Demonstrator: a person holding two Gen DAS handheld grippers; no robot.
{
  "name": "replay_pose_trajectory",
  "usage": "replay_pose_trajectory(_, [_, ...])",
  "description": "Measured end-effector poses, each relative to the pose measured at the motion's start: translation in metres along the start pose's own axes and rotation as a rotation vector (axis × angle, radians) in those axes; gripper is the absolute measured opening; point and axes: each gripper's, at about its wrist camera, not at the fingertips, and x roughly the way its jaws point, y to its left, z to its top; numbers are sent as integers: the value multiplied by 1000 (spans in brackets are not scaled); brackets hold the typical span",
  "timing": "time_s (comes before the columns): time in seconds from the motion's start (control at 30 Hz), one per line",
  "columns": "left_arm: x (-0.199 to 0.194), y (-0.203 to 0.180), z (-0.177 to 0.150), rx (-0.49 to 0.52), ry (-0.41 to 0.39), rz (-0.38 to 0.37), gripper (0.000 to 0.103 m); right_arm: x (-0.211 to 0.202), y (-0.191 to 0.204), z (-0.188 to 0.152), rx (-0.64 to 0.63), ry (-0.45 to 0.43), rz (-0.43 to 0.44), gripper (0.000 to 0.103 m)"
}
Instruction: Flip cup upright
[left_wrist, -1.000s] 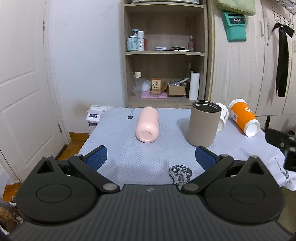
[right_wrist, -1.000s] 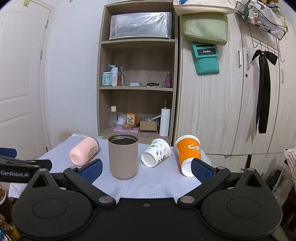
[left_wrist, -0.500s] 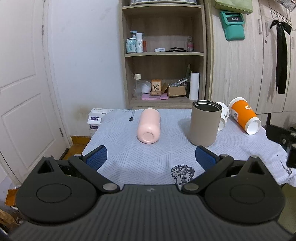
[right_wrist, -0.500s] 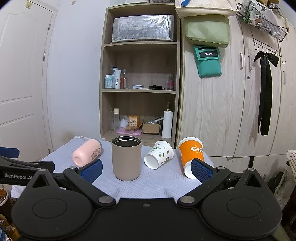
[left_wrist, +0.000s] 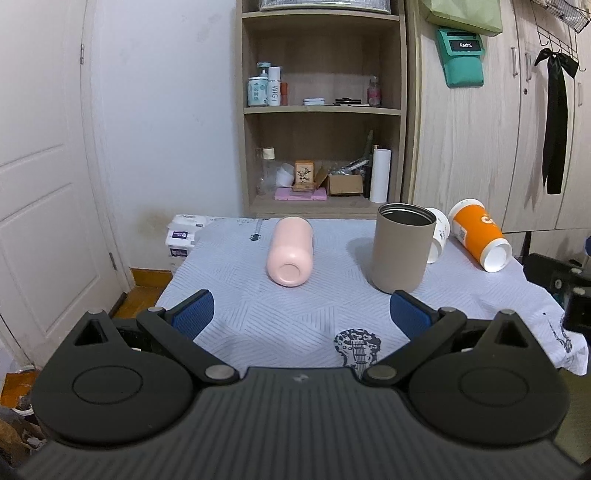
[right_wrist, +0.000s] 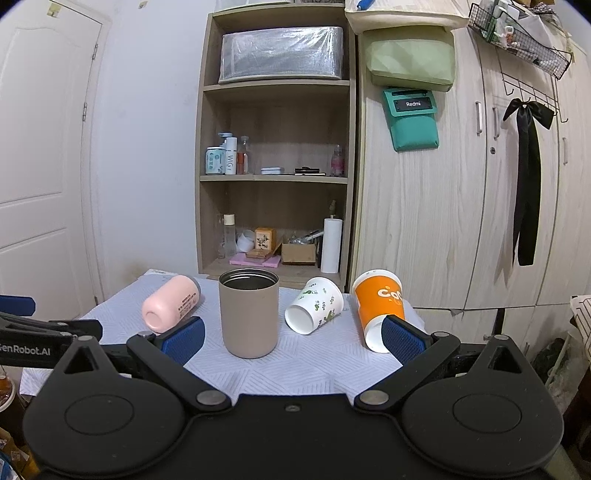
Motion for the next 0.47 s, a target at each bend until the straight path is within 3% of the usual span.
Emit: replay_pose_trajectory(0.47, [-4, -1, 0, 17, -16, 9, 103, 1, 1, 0, 1, 1, -2, 103])
